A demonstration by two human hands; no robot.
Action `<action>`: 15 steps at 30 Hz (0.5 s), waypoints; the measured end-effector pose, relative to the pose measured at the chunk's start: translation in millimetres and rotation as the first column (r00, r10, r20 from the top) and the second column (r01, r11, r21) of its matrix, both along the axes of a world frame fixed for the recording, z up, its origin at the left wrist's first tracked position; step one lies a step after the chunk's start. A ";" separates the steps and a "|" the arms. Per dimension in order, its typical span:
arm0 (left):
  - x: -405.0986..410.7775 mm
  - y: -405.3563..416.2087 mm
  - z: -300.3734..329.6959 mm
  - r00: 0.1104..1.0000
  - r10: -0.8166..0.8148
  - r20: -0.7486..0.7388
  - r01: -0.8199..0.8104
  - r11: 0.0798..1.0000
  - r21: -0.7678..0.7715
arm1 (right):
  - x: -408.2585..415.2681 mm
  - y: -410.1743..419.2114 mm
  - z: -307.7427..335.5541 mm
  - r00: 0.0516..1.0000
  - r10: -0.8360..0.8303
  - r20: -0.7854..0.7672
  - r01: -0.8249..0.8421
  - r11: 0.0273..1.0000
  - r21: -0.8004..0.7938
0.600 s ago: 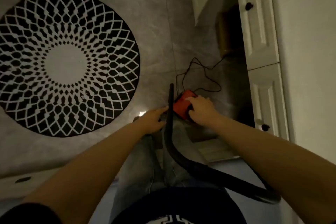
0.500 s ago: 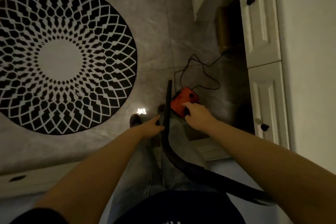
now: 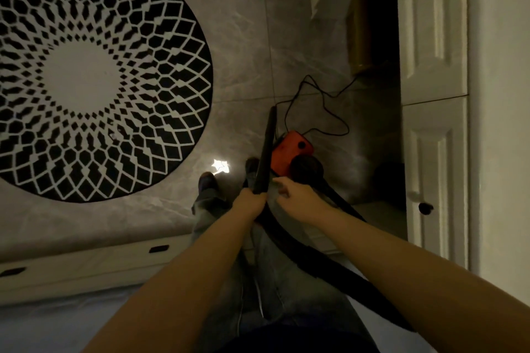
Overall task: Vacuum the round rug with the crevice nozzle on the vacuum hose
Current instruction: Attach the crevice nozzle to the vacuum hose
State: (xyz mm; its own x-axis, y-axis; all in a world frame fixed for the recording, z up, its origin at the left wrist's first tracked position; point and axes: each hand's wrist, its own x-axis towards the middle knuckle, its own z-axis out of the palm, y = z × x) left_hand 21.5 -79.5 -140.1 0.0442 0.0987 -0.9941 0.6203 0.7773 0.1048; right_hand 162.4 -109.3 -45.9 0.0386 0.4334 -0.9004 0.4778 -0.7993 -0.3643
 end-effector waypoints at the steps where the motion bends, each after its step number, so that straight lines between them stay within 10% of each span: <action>1: 10.4 12.9 19.5 0.998 0.045 0.041 -0.044 0.999 -0.025 | 2.9 4.6 2.4 1.000 -0.010 0.010 0.010 1.000 -0.007; 7: 66.0 61.6 92.5 0.957 0.169 0.234 -0.161 0.986 -0.052 | 29.8 34.0 22.4 0.978 -0.206 0.019 0.206 0.978 -0.040; 15: 84.5 69.9 99.4 0.863 -0.108 0.493 0.092 0.994 0.055 | 73.0 50.2 64.4 0.948 0.209 0.238 -0.185 0.976 -0.119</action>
